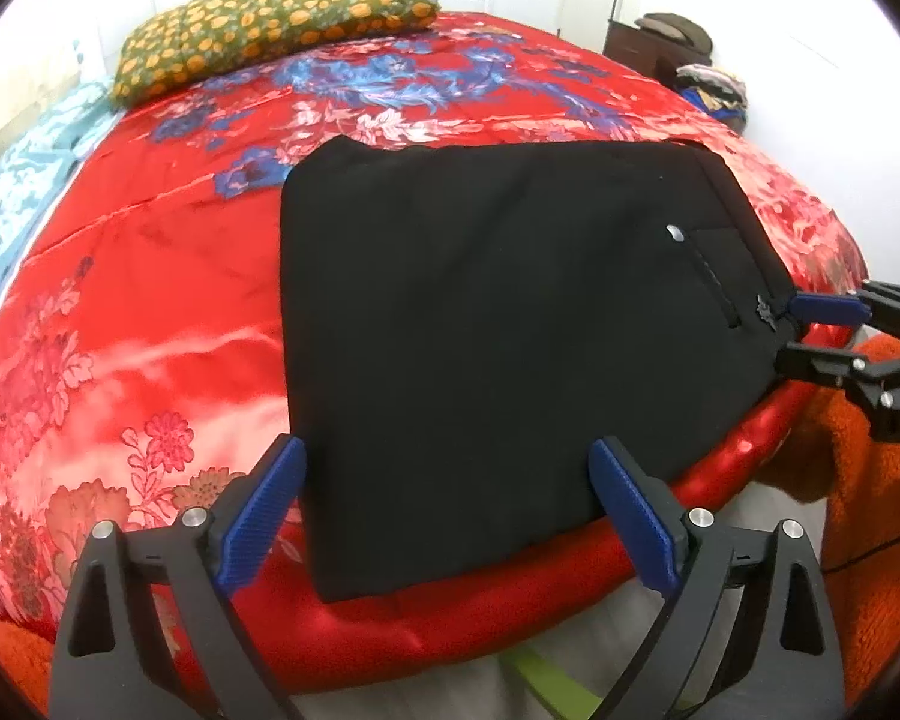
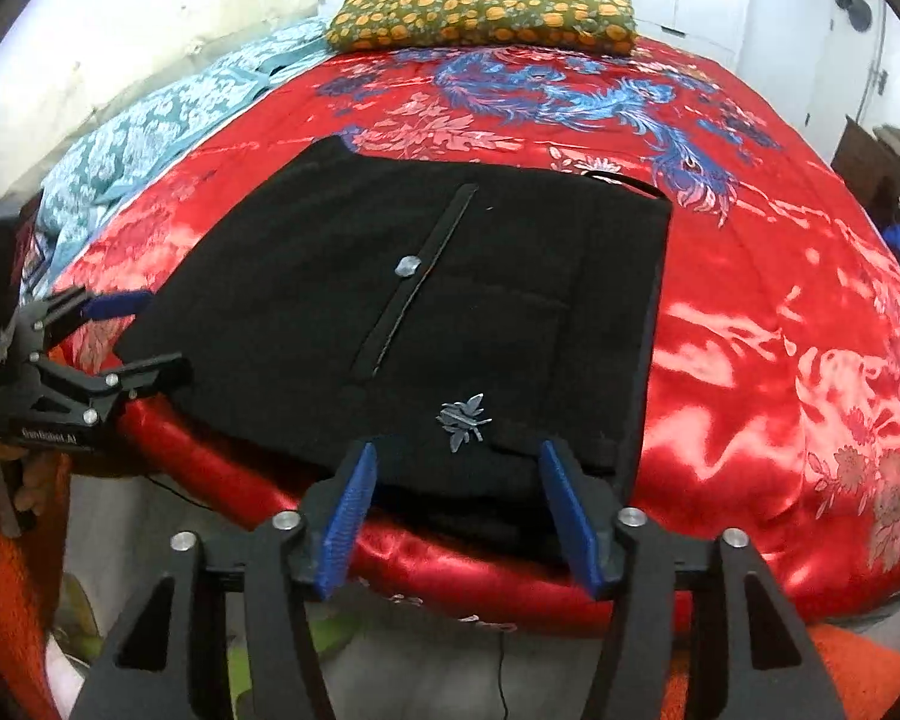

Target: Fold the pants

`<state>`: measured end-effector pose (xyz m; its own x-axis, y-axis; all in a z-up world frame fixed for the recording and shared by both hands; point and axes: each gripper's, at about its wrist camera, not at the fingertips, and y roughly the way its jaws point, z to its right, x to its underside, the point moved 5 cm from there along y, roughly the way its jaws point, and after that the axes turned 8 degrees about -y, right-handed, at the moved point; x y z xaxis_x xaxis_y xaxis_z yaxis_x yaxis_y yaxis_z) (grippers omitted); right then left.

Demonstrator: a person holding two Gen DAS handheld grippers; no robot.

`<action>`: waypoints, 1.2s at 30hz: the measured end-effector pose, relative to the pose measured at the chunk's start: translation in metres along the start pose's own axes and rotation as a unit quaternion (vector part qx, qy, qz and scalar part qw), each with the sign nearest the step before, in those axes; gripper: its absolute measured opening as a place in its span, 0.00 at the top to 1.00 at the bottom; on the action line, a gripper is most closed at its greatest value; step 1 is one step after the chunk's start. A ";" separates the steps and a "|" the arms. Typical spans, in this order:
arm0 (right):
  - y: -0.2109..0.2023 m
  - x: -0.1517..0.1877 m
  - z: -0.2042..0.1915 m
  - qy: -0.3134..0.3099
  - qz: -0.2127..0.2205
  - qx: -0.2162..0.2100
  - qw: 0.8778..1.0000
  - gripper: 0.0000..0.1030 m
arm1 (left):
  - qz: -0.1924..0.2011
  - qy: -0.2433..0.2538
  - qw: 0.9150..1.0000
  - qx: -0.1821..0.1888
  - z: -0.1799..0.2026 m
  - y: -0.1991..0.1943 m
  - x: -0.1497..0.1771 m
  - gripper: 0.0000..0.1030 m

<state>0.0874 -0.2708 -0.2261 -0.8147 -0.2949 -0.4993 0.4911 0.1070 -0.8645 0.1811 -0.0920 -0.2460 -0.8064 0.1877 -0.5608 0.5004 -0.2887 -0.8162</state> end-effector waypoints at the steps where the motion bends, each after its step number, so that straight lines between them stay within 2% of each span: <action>1: 0.002 0.001 0.001 -0.003 0.000 0.001 1.000 0.41 | 0.000 0.000 1.000 0.000 0.000 0.000 0.000 0.07; 4: -0.003 0.001 0.001 -0.006 0.008 0.006 1.000 0.41 | -0.002 -0.005 1.000 0.001 0.000 0.001 0.000 0.06; 7: -0.016 -0.003 0.007 0.002 0.040 0.015 0.999 0.40 | -0.004 -0.008 1.000 0.001 -0.001 0.001 0.000 0.06; 10: -0.034 -0.008 0.017 0.017 0.082 0.035 0.996 0.32 | -0.002 -0.015 1.000 0.002 -0.003 -0.006 -0.002 0.07; 13: -0.044 -0.016 0.023 0.034 0.112 0.028 0.993 0.29 | 0.009 -0.042 0.999 0.014 -0.014 -0.017 -0.007 0.07; 15: -0.042 -0.020 0.023 0.041 0.117 0.015 0.992 0.28 | 0.016 -0.070 0.997 0.021 -0.024 -0.021 -0.011 0.07; 18: -0.028 -0.022 0.019 0.037 0.103 -0.006 0.994 0.28 | 0.010 -0.098 0.995 0.021 -0.041 -0.013 -0.029 0.07; 21: -0.007 -0.019 0.015 0.031 0.068 -0.017 0.997 0.28 | 0.000 -0.082 0.997 -0.008 -0.048 0.004 -0.067 0.09; 25: 0.008 -0.013 0.016 0.020 0.042 -0.015 0.999 0.27 | -0.025 -0.060 0.998 -0.019 -0.046 0.040 -0.127 0.09; 27: 0.011 -0.012 0.015 0.016 0.042 -0.024 0.999 0.20 | -0.041 -0.052 0.997 -0.027 -0.045 0.062 -0.147 0.09; 30: 0.016 -0.009 0.009 0.004 0.036 -0.020 0.999 0.16 | -0.076 -0.043 0.994 -0.071 -0.052 0.105 -0.163 0.11; 31: 0.017 -0.008 0.006 -0.005 0.035 -0.016 0.999 0.14 | -0.086 -0.046 0.990 -0.099 -0.060 0.120 -0.167 0.11; 33: 0.017 -0.007 0.003 -0.013 0.036 -0.014 0.999 0.12 | -0.089 -0.070 0.987 -0.111 -0.071 0.130 -0.173 0.11; 35: 0.017 -0.006 0.002 -0.014 0.036 -0.016 0.999 0.12 | -0.074 -0.114 0.981 -0.138 -0.089 0.125 -0.181 0.11; 36: 0.016 -0.006 0.002 -0.012 0.037 -0.020 0.999 0.12 | -0.066 -0.134 0.980 -0.135 -0.095 0.119 -0.183 0.12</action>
<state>0.1005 -0.2697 -0.2368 -0.7691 -0.3074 -0.5603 0.5363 0.1663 -0.8275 0.4184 -0.0716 -0.2533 -0.9058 -0.0571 -0.4199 0.4213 -0.0135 -0.9068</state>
